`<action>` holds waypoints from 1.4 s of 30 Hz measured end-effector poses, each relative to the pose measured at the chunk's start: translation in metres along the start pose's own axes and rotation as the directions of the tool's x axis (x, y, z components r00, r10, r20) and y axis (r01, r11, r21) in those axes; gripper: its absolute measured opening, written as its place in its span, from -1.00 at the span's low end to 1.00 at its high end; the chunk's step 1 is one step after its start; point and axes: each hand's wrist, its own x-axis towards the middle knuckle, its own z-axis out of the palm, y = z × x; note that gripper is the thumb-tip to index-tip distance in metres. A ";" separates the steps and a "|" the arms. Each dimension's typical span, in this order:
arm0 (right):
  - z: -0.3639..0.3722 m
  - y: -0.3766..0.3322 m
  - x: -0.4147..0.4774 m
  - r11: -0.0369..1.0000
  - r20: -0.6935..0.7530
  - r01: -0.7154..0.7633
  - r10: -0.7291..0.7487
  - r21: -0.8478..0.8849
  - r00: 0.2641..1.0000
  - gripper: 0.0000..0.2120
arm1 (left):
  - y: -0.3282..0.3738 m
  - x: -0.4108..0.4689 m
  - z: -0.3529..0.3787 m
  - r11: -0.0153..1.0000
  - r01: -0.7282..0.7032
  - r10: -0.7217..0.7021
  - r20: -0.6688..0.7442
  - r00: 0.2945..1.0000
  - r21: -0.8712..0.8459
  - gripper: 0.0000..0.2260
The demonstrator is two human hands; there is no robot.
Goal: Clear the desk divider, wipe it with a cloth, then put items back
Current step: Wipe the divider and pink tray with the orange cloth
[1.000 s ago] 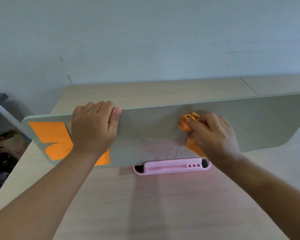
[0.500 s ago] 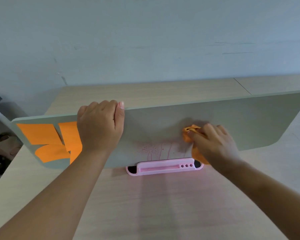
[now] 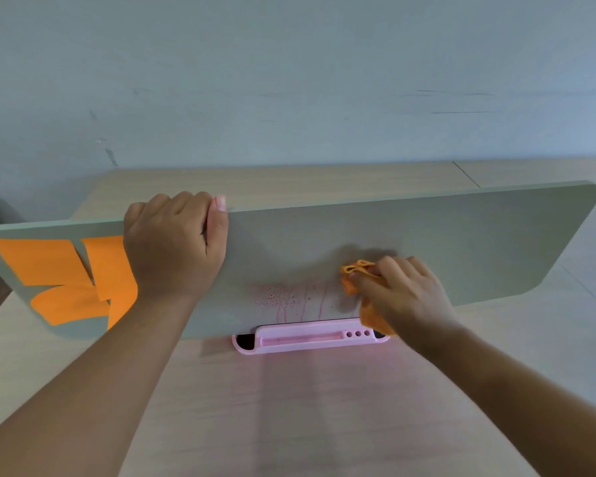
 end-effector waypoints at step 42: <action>0.001 -0.004 0.012 0.996 -0.199 -0.079 0.068 -0.045 0.978 -0.89 | -0.002 -0.003 0.004 0.999 -0.005 0.006 -0.033 0.999 0.038 -0.60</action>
